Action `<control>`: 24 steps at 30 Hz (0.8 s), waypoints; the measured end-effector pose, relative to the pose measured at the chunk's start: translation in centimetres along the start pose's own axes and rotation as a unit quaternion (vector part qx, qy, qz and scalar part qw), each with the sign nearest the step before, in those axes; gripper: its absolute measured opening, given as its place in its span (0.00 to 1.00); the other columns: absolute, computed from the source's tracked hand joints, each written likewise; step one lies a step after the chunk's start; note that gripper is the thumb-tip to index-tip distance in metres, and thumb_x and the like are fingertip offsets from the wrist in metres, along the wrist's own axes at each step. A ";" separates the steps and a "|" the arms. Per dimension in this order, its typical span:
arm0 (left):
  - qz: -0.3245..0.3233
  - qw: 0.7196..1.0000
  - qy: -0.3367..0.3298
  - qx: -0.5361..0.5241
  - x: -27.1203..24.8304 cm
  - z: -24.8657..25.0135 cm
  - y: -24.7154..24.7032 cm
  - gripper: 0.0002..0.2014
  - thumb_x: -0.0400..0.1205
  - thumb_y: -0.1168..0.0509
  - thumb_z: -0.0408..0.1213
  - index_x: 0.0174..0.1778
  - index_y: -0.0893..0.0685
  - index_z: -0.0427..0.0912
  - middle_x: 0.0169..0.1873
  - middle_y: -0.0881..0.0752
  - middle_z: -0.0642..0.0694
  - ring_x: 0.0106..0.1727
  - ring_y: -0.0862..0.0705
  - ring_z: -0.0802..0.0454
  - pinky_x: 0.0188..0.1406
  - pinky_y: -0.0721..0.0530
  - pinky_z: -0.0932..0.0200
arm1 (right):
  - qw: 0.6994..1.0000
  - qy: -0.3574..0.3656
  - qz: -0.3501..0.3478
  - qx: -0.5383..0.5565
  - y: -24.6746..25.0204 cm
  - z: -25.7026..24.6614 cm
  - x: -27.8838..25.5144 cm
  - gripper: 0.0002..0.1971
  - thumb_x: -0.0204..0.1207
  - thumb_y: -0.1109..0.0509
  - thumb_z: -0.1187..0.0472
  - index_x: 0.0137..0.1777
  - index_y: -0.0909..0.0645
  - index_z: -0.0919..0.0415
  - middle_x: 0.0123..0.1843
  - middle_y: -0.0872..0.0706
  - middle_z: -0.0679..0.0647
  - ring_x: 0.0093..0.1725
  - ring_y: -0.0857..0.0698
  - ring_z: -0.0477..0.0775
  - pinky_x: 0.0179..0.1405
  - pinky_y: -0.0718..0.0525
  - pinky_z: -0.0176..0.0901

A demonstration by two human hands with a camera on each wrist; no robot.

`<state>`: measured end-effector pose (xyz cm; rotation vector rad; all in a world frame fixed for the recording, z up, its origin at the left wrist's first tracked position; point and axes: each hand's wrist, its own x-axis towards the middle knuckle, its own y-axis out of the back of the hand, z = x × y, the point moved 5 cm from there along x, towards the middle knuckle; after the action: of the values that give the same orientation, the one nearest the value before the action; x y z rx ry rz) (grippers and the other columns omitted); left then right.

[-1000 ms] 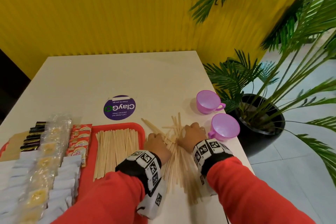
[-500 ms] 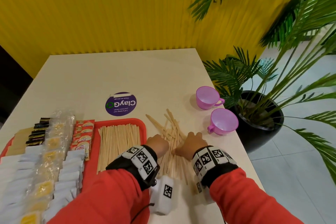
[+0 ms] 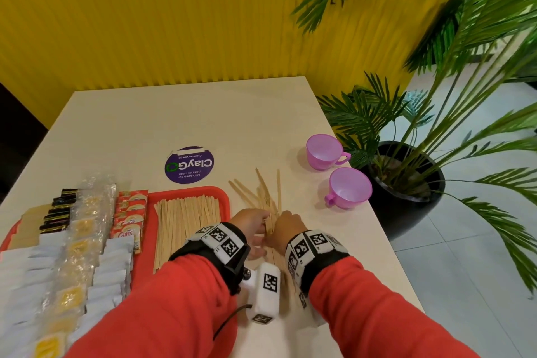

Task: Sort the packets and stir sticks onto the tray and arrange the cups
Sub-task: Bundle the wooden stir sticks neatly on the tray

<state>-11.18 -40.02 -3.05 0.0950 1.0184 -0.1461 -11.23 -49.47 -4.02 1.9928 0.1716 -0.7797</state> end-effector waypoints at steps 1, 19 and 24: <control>0.000 1.000 -0.002 -0.001 0.0 0.0 0.0 0.15 0.84 0.42 0.42 0.62 0.23 0.39 0.55 0.19 0.45 0.56 0.20 0.45 0.58 0.22 0.46 | 1.000 0.010 -0.002 -0.010 0.1 -0.3 -0.1 0.28 0.74 0.30 0.55 0.70 0.33 0.66 0.69 0.28 0.61 0.69 0.25 0.60 0.63 0.24 0.47; 0.015 0.999 -0.032 -0.009 0.3 0.3 1.3 0.14 0.83 0.40 0.38 0.30 0.29 0.43 0.27 0.30 0.48 0.27 0.34 0.53 0.30 0.33 0.61 | 0.993 0.055 0.008 0.103 2.6 1.4 -0.5 0.08 0.78 0.38 0.62 0.54 0.27 0.64 0.43 0.23 0.53 0.46 0.24 0.54 0.41 0.29 0.41; -0.004 0.994 -0.107 -0.014 0.0 2.0 0.5 0.14 0.83 0.41 0.30 0.29 0.29 0.42 0.27 0.31 0.47 0.27 0.34 0.56 0.26 0.35 0.65 | 0.976 0.112 0.014 0.185 3.5 1.4 -1.6 0.11 0.79 0.42 0.66 0.37 0.38 0.55 0.34 0.31 0.50 0.30 0.31 0.46 0.25 0.35 0.37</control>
<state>-9.43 -39.84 -2.04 0.0492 0.8064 -0.1456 -11.67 -52.20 -0.99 2.4320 0.1371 -0.5985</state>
